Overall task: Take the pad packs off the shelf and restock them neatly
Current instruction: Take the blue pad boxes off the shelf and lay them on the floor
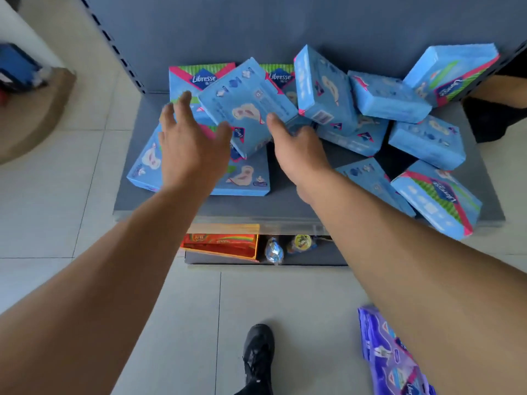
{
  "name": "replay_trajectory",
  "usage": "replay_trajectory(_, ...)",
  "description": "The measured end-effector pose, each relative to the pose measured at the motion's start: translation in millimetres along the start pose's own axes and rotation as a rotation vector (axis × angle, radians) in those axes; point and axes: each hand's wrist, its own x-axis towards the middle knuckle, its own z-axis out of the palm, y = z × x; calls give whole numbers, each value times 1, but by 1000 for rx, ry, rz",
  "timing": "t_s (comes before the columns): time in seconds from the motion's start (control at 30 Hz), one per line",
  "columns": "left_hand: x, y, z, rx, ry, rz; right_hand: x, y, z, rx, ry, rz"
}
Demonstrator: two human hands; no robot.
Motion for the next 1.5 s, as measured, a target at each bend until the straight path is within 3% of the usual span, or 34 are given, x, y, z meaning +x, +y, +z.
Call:
replay_trajectory(0.13,19,-12,2,-44,-164,-215,17,-1,27,177,41,58)
replay_trajectory(0.23,17,-18,5,-235,-121,-286,18,4,27,253,37,39)
replay_trajectory(0.43,17,-10,-7,-727,-171,-507,12,11,0,311,-240,178)
replay_trajectory(0.53,11,-6,-14,-726,-219,-370,6,8,-5,294,-305,93)
replay_trajectory(0.8,-37,27,-46,-842,-212,-79,-30,5,-33,376,-246,-224)
replay_trajectory(0.97,-94,78,-28,-908,-324,64,-68,5,-113,414,-213,-413)
replay_trajectory(1.1,-151,139,14,-953,-533,229,-101,33,-211,472,-42,-424)
replay_trajectory(1.4,-330,249,136,-775,-914,28,-208,160,-419,462,277,-256)
replay_trajectory(1.5,-377,263,170,-670,-1148,5,-238,204,-457,508,389,-154)
